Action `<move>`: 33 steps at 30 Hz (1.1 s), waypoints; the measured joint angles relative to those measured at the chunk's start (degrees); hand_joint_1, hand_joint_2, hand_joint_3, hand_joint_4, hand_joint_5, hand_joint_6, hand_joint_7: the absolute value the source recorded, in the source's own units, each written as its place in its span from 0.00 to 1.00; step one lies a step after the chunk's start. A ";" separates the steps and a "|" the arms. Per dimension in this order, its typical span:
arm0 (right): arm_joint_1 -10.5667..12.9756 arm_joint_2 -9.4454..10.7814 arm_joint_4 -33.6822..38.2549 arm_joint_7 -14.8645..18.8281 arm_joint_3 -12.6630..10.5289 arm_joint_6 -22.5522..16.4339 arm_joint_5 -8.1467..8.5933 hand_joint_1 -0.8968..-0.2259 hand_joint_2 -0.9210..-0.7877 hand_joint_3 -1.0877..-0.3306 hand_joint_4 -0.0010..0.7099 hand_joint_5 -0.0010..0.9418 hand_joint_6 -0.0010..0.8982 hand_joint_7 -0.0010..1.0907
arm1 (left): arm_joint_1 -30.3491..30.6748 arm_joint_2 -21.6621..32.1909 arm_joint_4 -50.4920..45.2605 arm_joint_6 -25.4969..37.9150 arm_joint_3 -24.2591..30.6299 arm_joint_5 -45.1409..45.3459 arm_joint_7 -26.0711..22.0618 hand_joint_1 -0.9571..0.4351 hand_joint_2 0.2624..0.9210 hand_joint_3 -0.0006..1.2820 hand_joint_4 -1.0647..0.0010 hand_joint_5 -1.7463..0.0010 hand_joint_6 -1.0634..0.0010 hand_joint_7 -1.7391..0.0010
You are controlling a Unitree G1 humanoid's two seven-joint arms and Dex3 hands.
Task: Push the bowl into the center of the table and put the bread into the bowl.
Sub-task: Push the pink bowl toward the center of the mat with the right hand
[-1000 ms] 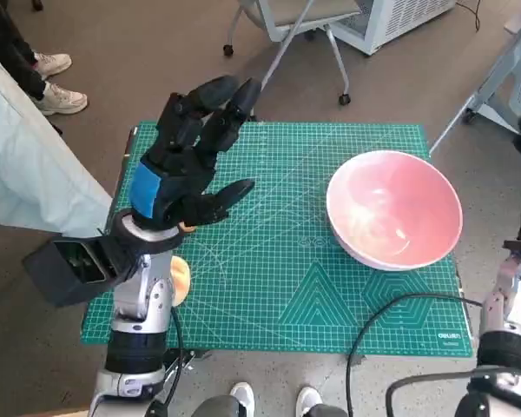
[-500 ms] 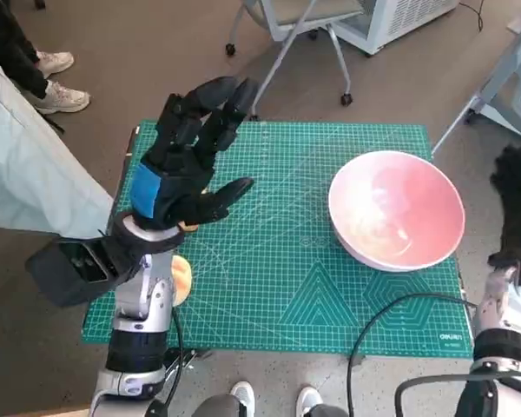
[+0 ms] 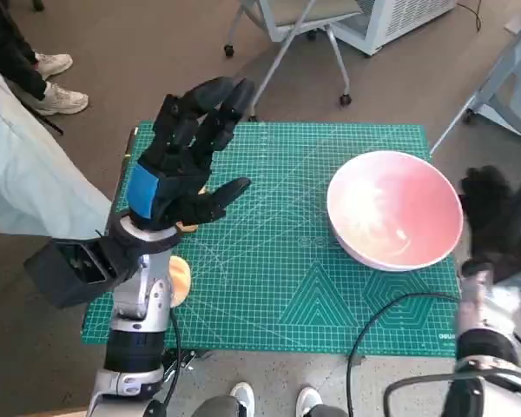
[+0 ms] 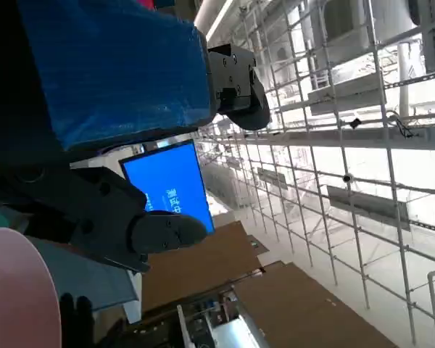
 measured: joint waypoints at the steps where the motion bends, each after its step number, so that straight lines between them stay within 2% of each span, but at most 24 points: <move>1: -0.18 0.37 0.01 0.13 -0.15 0.31 0.23 0.45 0.00 0.27 0.18 0.01 0.16 0.19 | 0.02 0.07 0.00 0.00 0.06 0.00 0.00 0.54 0.86 0.31 0.78 0.99 1.00 0.59; 7: -1.86 2.60 0.08 1.52 -1.53 2.09 2.25 0.42 0.00 0.28 0.19 0.01 0.17 0.19 | 0.56 0.86 -0.69 0.36 0.37 0.00 0.27 0.53 0.89 0.29 0.78 0.99 1.00 0.60; 11: -2.70 4.05 0.09 2.24 -1.77 2.65 2.59 0.40 0.00 0.29 0.18 0.01 0.18 0.18 | 1.24 1.28 -1.93 0.61 0.38 0.02 0.73 0.53 0.91 0.27 0.78 0.99 1.00 0.60; 13: -3.06 4.64 0.12 2.66 -1.76 2.85 2.76 0.42 0.00 0.29 0.18 0.00 0.18 0.18 | 1.52 1.40 -2.29 0.76 0.37 0.03 0.96 0.53 0.92 0.26 0.78 0.99 1.00 0.60; 17: -3.73 5.83 0.12 3.49 -1.24 2.82 2.64 0.43 0.00 0.28 0.17 0.00 0.17 0.17 | 2.15 1.62 -2.84 1.23 0.38 0.03 1.31 0.54 0.93 0.25 0.78 0.99 1.00 0.60; 23: -4.20 7.07 0.12 4.47 0.58 2.43 1.05 0.43 0.00 0.28 0.17 0.00 0.18 0.17 | 3.03 1.81 -3.65 1.87 0.46 0.03 1.91 0.54 0.94 0.24 0.78 0.99 1.00 0.60; 33: -5.57 8.70 0.30 5.80 1.10 2.38 1.13 0.41 0.00 0.30 0.19 0.01 0.19 0.16 | 4.37 1.96 -4.52 2.07 0.72 0.04 2.75 0.53 0.99 0.19 0.78 0.99 1.00 0.60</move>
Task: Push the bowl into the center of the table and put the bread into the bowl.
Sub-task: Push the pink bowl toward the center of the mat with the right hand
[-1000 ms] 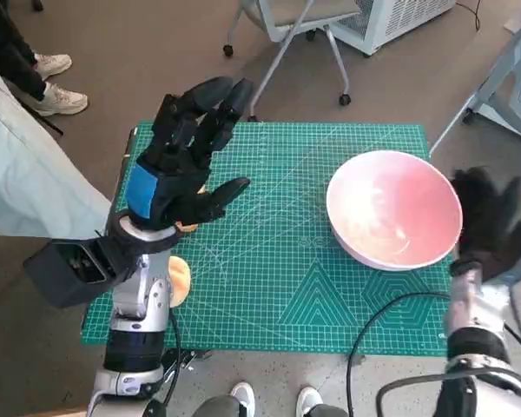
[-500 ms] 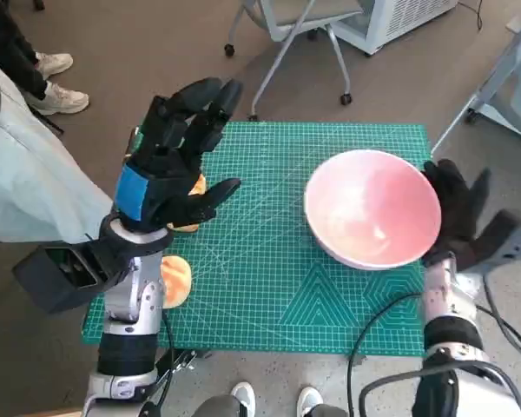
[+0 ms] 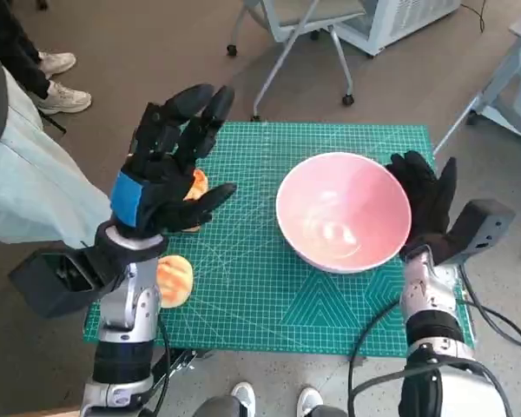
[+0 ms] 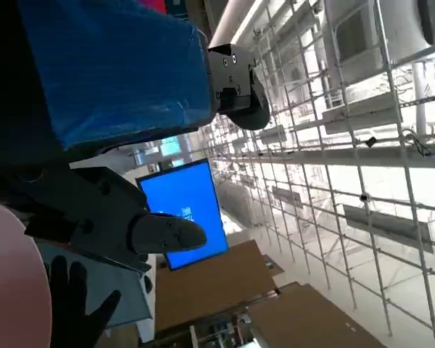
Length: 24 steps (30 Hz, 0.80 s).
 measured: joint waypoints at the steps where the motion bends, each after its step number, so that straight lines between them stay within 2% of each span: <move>1: -0.17 0.23 0.01 0.21 -0.03 0.01 0.04 0.41 0.00 0.30 0.19 0.01 0.19 0.16 | 0.07 0.00 -0.05 0.02 -0.01 0.00 0.09 0.53 0.99 0.19 0.78 0.99 1.00 0.60; 9: -1.25 2.24 0.15 0.93 -0.55 0.25 0.24 0.38 0.00 0.33 0.21 0.01 0.20 0.15 | 0.59 0.06 -0.64 0.16 0.01 0.40 0.69 0.53 1.00 0.18 0.78 1.00 1.00 0.61; 24: -5.01 6.12 0.96 0.31 -0.66 2.33 0.14 0.38 0.00 0.33 0.21 0.01 0.22 0.14 | 1.44 0.03 -1.41 0.54 -0.11 0.98 1.16 0.54 1.00 0.18 0.78 1.00 1.00 0.61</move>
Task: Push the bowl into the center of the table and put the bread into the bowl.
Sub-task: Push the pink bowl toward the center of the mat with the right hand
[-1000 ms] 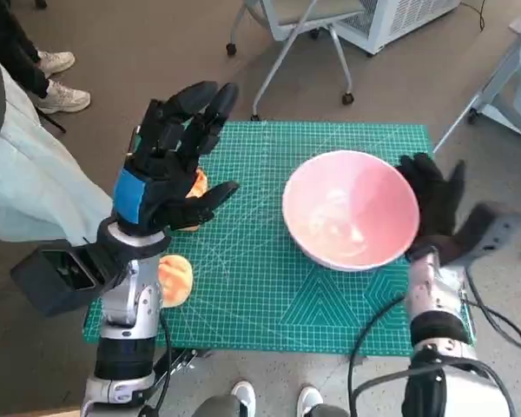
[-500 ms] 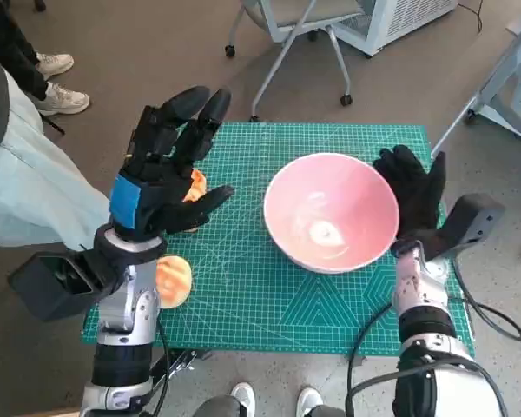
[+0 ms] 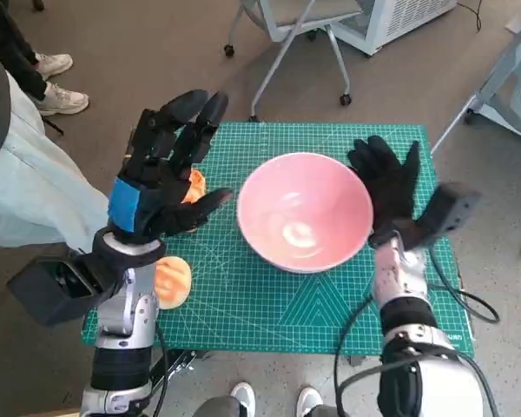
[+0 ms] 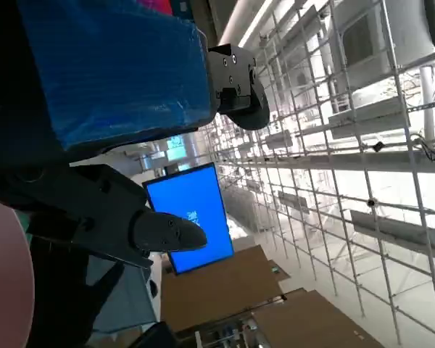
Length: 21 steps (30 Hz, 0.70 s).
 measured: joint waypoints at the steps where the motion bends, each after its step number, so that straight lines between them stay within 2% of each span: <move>1: -0.13 0.16 0.03 -0.05 0.04 0.12 -0.06 0.38 0.00 0.33 0.21 0.01 0.22 0.14 | 0.10 -0.01 -0.13 0.08 -0.03 0.01 0.06 0.54 1.00 0.18 0.77 1.00 1.00 0.61; 11: -0.58 -0.10 0.31 -0.06 0.13 0.82 -0.20 0.40 0.00 0.30 0.21 0.00 0.24 0.14 | 0.70 -0.01 -0.65 0.36 -0.09 0.18 0.28 0.54 1.00 0.18 0.77 1.00 1.00 0.61; 18: -1.10 -2.21 0.09 0.04 0.21 0.49 -0.23 0.41 0.00 0.30 0.20 0.00 0.24 0.13 | 1.10 0.01 -0.66 0.36 -0.02 0.18 0.28 0.54 1.00 0.18 0.77 1.00 1.00 0.61; 21: -1.11 -2.96 -0.66 0.55 0.39 -0.91 -0.24 0.41 0.00 0.29 0.18 0.00 0.23 0.13 | 1.17 0.02 -0.66 0.36 0.01 0.18 0.27 0.54 1.00 0.18 0.77 1.00 1.00 0.61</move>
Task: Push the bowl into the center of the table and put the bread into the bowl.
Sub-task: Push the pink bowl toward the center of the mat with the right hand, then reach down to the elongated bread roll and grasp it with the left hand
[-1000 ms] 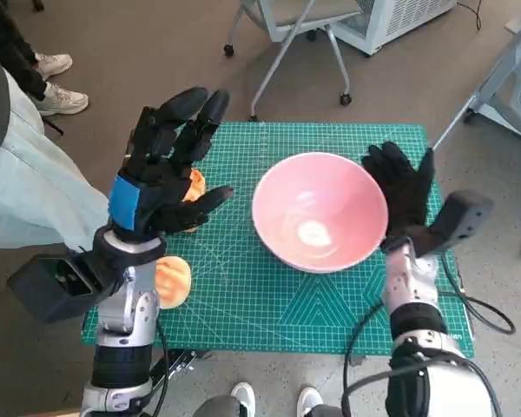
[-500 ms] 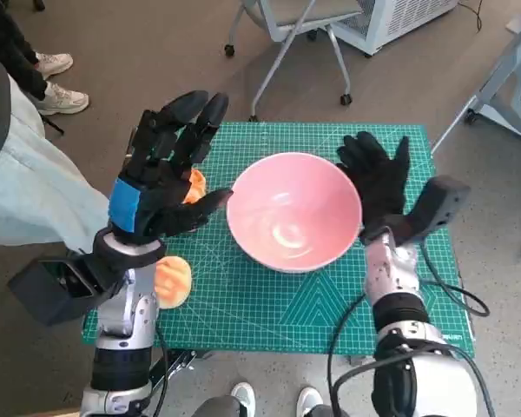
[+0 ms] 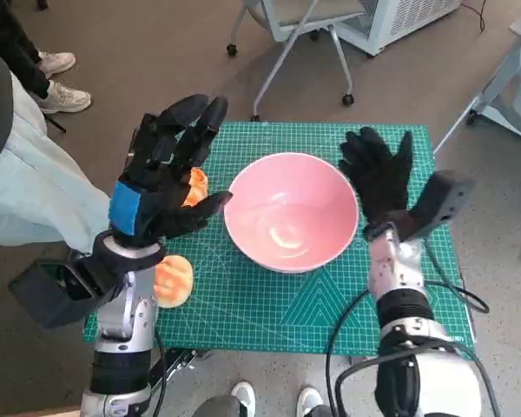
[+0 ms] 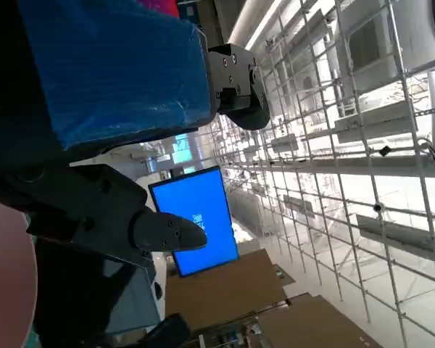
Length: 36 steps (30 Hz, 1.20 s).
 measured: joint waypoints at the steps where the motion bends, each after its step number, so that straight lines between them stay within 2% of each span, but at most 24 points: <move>1: 0.00 -0.18 -0.35 0.23 0.14 -0.63 -0.01 0.41 0.00 0.29 0.17 0.00 0.23 0.13 | 0.00 0.00 0.00 0.00 0.00 0.00 0.00 0.54 1.00 0.18 0.77 1.00 1.00 0.61; 4: 0.05 -0.64 -1.67 0.60 1.49 -3.78 -0.83 0.41 0.00 0.28 0.17 0.00 0.22 0.12 | -0.01 -0.01 0.01 0.00 -0.01 0.01 0.02 0.54 1.00 0.18 0.77 1.00 1.00 0.62; 10: 0.50 -1.38 -6.11 1.50 5.12 -13.27 -4.36 0.40 0.00 0.29 0.21 0.02 0.21 0.12 | -0.20 -0.25 0.12 0.01 -0.06 0.01 0.05 0.54 1.00 0.18 0.77 1.00 1.00 0.62; 13: 1.57 -1.41 -9.27 2.32 6.90 -17.16 -5.22 0.37 0.00 0.32 0.23 0.02 0.21 0.13 | -0.55 -0.37 0.17 0.12 -0.09 0.01 0.12 0.54 1.00 0.18 0.77 1.00 1.00 0.62; 17: 4.01 -1.31 -15.67 4.07 9.21 -19.78 -5.69 0.36 0.00 0.36 0.24 0.02 0.21 0.13 | -1.26 -0.61 0.17 0.55 -0.29 0.01 0.45 0.54 1.00 0.18 0.77 1.00 1.00 0.62; 25: 10.85 -1.20 -34.13 8.05 13.97 -19.39 -5.11 0.31 0.00 0.38 0.24 0.02 0.21 0.15 | -3.17 -0.91 0.24 1.58 -0.88 -0.02 0.66 0.53 1.00 0.18 0.77 1.00 1.00 0.61; 30: 13.40 -1.24 -40.99 8.84 15.89 -17.86 -4.30 0.30 0.00 0.39 0.25 0.02 0.21 0.16 | -4.34 -1.06 0.25 2.19 -1.27 -0.16 0.56 0.51 1.00 0.18 0.77 1.00 1.00 0.60; 36: 15.14 -1.45 -44.22 9.07 17.66 -17.71 -4.47 0.29 0.00 0.41 0.25 0.01 0.21 0.18 | -5.52 -1.09 0.22 3.01 -1.60 -0.36 -0.12 0.50 1.00 0.18 0.78 1.00 1.00 0.60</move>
